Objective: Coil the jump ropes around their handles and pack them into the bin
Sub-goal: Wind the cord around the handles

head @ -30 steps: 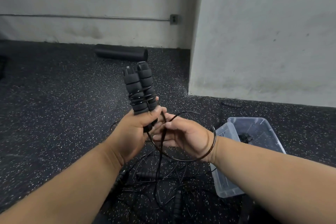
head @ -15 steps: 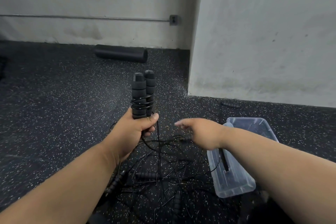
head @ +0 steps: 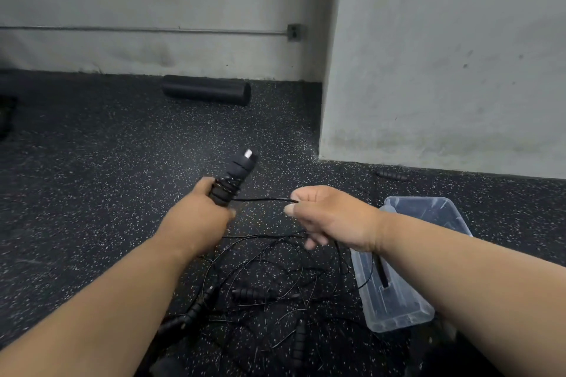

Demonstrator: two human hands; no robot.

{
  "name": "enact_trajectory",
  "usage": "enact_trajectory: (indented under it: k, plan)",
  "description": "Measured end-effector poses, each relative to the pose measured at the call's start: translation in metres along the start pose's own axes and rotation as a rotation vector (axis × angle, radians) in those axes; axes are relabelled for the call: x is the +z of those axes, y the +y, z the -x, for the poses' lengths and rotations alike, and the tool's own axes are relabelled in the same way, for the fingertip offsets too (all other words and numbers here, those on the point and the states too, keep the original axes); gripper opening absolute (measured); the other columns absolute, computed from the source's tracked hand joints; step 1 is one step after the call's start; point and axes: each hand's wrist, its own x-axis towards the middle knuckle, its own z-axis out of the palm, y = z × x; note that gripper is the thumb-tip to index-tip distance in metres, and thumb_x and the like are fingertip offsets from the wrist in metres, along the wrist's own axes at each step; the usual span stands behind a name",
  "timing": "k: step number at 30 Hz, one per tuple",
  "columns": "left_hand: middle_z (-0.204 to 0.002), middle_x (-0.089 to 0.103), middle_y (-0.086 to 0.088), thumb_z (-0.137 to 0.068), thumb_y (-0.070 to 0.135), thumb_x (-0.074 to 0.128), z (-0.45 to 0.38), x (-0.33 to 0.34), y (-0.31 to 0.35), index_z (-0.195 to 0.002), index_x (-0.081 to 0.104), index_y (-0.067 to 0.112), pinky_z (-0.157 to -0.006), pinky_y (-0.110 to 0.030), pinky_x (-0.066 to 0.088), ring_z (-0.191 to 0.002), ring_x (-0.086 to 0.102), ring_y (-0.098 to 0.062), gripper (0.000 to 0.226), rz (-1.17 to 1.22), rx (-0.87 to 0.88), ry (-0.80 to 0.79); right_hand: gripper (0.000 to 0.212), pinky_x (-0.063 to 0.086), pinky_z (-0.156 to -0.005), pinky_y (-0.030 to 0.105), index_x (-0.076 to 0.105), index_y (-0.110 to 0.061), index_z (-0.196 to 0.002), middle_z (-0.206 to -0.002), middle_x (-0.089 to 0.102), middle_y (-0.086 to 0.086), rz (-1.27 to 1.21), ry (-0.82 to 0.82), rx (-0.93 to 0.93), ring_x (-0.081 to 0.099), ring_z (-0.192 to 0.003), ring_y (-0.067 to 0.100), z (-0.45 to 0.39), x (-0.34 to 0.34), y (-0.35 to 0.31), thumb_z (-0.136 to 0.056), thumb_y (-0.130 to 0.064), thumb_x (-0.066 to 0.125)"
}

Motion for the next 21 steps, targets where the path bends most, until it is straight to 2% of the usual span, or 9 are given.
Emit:
enact_trajectory:
  k: [2, 3, 5, 7, 11, 14, 17, 19, 21]
  plan:
    - [-0.085, 0.067, 0.003, -0.092, 0.018, 0.058, 0.0, 0.003, -0.007, -0.118, 0.044, 0.037, -0.068, -0.035, 0.052, -0.075, 0.065, -0.02, 0.035, -0.397, 0.042, -0.046, 0.031, 0.045, -0.059, 0.032, 0.056, -0.023, -0.079, -0.064, 0.051, -0.006, 0.249, -0.037, -0.076, 0.048, -0.054, 0.011, 0.006, 0.002, -0.02, -0.104, -0.039, 0.059]
    - [-0.085, 0.065, 0.005, -0.091, 0.018, 0.056, 0.002, 0.008, -0.008, -0.12, 0.043, 0.036, -0.068, -0.035, 0.053, -0.075, 0.063, -0.018, 0.036, -0.518, 0.082, -0.09, 0.029, 0.042, -0.055, 0.031, 0.06, -0.023, -0.08, -0.064, 0.052, -0.009, 0.374, -0.057, -0.122, 0.047, -0.053, 0.009, 0.008, 0.005, -0.029, -0.104, -0.04, 0.06]
    - [-0.088, 0.061, 0.008, -0.091, 0.022, 0.057, 0.012, 0.023, -0.005, -0.12, 0.046, 0.036, -0.074, -0.036, 0.056, -0.079, 0.063, -0.016, 0.034, -0.638, 0.217, -0.206, 0.026, 0.046, -0.053, 0.031, 0.067, -0.024, -0.084, -0.067, 0.062, -0.011, 0.488, -0.031, -0.187, 0.053, -0.054, 0.009, 0.008, 0.006, -0.038, -0.104, -0.04, 0.061]
    - [-0.095, 0.058, 0.01, -0.09, 0.024, 0.059, 0.026, 0.036, 0.002, -0.117, 0.048, 0.041, -0.082, -0.035, 0.056, -0.09, 0.063, -0.016, 0.034, -0.658, 0.379, -0.307, 0.026, 0.05, -0.057, 0.03, 0.068, -0.028, -0.082, -0.068, 0.065, -0.015, 0.515, 0.107, -0.199, 0.057, -0.057, 0.004, 0.001, -0.002, -0.034, -0.101, -0.045, 0.064]
    - [-0.102, 0.063, 0.017, -0.088, 0.021, 0.068, 0.042, 0.037, 0.022, -0.113, 0.054, 0.047, -0.084, -0.03, 0.053, -0.093, 0.062, -0.002, 0.039, -0.363, 0.533, -0.352, 0.037, 0.042, -0.054, 0.021, 0.06, -0.018, -0.076, -0.056, 0.054, -0.018, 0.307, 0.206, -0.029, 0.045, -0.05, 0.001, -0.012, -0.031, 0.003, -0.095, -0.047, 0.073]
    - [-0.094, 0.068, 0.018, -0.09, 0.028, 0.075, 0.041, 0.029, 0.022, -0.108, 0.054, 0.044, -0.072, -0.029, 0.054, -0.081, 0.064, -0.001, 0.032, -0.116, 0.51, -0.259, 0.03, 0.055, -0.061, 0.033, 0.064, -0.019, -0.079, -0.069, 0.061, -0.005, 0.168, 0.066, 0.076, 0.051, -0.061, 0.013, -0.012, -0.031, 0.033, -0.103, -0.038, 0.063]
    - [-0.096, 0.068, 0.008, -0.091, 0.028, 0.078, 0.033, 0.028, 0.014, -0.119, 0.046, 0.048, -0.061, -0.027, 0.05, -0.072, 0.066, -0.01, 0.047, 0.1, 0.286, -0.172, 0.045, 0.044, -0.064, 0.03, 0.064, -0.022, -0.085, -0.075, 0.058, -0.002, 0.307, 0.008, 0.115, 0.048, -0.065, 0.014, -0.011, -0.006, 0.038, -0.108, -0.054, 0.042]
    - [-0.1, 0.068, 0.01, -0.094, 0.026, 0.076, 0.024, 0.031, 0.01, -0.133, 0.038, 0.056, -0.065, -0.031, 0.051, -0.078, 0.068, -0.016, 0.062, 0.173, 0.162, -0.125, 0.038, 0.04, -0.063, 0.031, 0.058, -0.021, -0.091, -0.077, 0.057, -0.003, 0.461, -0.061, 0.088, 0.049, -0.065, 0.015, -0.008, 0.014, 0.031, -0.109, -0.05, 0.041]
    - [-0.101, 0.069, 0.012, -0.095, 0.027, 0.072, 0.012, 0.033, 0.002, -0.141, 0.035, 0.058, -0.071, -0.033, 0.05, -0.084, 0.068, -0.018, 0.067, 0.088, 0.116, -0.087, 0.029, 0.039, -0.065, 0.034, 0.053, -0.021, -0.096, -0.082, 0.058, -0.004, 0.693, -0.136, 0.014, 0.052, -0.069, 0.015, -0.003, 0.031, 0.021, -0.11, -0.044, 0.044]
